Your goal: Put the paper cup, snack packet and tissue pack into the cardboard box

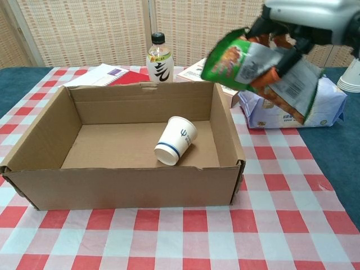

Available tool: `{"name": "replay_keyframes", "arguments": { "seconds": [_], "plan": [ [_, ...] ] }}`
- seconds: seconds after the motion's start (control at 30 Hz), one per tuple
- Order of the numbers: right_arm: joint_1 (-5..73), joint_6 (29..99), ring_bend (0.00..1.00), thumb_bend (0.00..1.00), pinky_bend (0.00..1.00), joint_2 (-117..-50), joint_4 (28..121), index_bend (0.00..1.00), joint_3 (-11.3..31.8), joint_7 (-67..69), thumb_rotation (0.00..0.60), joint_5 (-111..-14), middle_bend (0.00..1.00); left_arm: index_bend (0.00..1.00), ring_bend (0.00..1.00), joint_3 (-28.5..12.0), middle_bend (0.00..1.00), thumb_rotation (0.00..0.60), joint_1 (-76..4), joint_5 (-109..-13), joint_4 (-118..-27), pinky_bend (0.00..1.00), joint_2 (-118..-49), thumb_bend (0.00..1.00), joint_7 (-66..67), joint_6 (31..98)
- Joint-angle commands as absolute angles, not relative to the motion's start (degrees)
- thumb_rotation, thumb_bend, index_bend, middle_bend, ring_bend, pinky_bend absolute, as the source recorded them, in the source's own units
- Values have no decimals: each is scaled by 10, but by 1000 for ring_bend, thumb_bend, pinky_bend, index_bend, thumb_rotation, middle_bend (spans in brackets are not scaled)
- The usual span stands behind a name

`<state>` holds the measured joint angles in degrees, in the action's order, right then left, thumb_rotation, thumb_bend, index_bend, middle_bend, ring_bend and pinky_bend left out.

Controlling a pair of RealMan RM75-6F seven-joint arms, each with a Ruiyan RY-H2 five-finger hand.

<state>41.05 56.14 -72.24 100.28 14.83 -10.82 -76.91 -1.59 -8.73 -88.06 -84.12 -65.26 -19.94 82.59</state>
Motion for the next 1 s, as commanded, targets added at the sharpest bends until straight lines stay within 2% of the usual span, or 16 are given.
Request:
{"name": "replay_keyframes", "arguments": {
  "seconds": [0.03,0.2,0.43,0.5,0.57,0.6,0.63,0.7,0.73,0.77,0.83,1.0],
  "plan": [
    [465,537,573,202,768,-747,1048,808,188,-167,600,-715,547,88,0,-16,28,600,-87,-881,-841,226,-652,230,-199,826],
    [524,527,577,209,771,-815,1038,811,202,-226,600,-672,551,88,0,-17,28,600,-86,-880,-841,226,-652,230,-202,828],
    [585,549,577,212,771,-935,959,806,212,-248,600,-659,552,88,0,-17,28,600,-85,-879,-839,226,-649,230,-211,830],
    [596,549,559,207,763,-959,933,775,211,-248,600,-656,552,88,0,-17,28,600,-85,-880,-839,226,-648,230,-214,830],
    [604,537,470,146,681,-969,919,656,208,-245,600,-645,535,88,0,-17,28,600,-85,-881,-838,226,-647,230,-216,831],
    [609,525,372,85,556,-970,914,537,207,-247,600,-630,489,88,0,-17,28,600,-85,-881,-838,226,-647,230,-218,830],
    [613,516,254,32,404,-968,911,393,204,-253,600,-619,412,88,0,-17,28,600,-85,-881,-838,226,-646,230,-219,830],
    [620,500,65,0,160,-963,906,132,199,-265,600,-601,229,88,0,-17,28,600,-85,-882,-838,226,-645,230,-221,832],
    [623,494,17,0,83,-959,905,48,196,-271,600,-592,141,88,0,-18,28,600,-84,-883,-838,226,-645,231,-222,833],
    [625,491,2,0,40,-957,906,11,194,-274,600,-587,82,88,0,-18,27,600,-84,-883,-838,226,-645,230,-223,834],
    [626,491,0,0,0,-952,910,0,192,-276,600,-582,9,88,0,-18,27,600,-84,-883,-838,226,-644,230,-224,835],
    [623,515,0,0,0,-925,938,0,187,-302,600,-576,0,88,0,-17,28,600,-84,-882,-838,226,-644,231,-224,831]
  ]
}}
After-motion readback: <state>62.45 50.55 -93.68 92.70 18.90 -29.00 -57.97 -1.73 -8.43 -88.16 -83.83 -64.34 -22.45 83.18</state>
